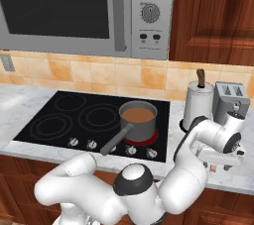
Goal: Pick up the sugar cube(s) and place them in the saucepan with hot chocolate.
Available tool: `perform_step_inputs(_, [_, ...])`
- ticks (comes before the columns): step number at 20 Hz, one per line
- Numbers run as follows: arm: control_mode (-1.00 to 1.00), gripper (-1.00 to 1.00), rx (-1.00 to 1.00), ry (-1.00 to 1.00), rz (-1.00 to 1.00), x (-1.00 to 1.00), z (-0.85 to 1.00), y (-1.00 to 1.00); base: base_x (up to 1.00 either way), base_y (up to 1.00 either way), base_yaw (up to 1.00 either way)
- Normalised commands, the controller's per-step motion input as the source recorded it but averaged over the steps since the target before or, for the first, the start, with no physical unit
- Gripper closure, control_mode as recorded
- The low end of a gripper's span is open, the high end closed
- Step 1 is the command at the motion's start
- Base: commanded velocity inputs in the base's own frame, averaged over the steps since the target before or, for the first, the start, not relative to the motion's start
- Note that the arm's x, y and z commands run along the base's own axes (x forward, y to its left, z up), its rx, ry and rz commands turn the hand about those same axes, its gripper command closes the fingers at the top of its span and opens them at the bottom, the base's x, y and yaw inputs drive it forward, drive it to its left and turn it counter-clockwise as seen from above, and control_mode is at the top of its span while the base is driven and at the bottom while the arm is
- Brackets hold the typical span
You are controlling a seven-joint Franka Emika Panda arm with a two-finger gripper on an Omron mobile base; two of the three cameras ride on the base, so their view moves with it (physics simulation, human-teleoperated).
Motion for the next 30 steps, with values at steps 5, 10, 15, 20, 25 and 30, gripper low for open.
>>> perform_step_inputs(5, [-1.0, -1.0, 0.0, 0.0, 0.0, 0.0, -0.18, 0.0, 0.0, 0.0, 0.0])
perform_step_inputs(10, [-1.0, -1.0, 0.0, 0.0, 0.0, 0.0, -0.08, 0.0, 0.0, 0.0, 0.0])
perform_step_inputs(15, [-1.0, 1.0, 0.0, 0.02, 0.0, 0.0, -0.07, 0.04, 0.0, 0.0, 0.0])
perform_step_inputs(20, [-1.0, 1.0, 0.0, 0.04, 0.0, 0.0, 0.0, 0.01, 0.0, 0.0, 0.0])
perform_step_inputs(25, [-1.0, 1.0, 0.0, 0.08, 0.0, 0.0, -0.01, 0.01, 0.0, 0.0, 0.0])
perform_step_inputs(30, [-1.0, 1.0, 0.0, 0.02, 0.0, -0.08, 0.04, 0.0, 0.0, 0.0, 0.0])
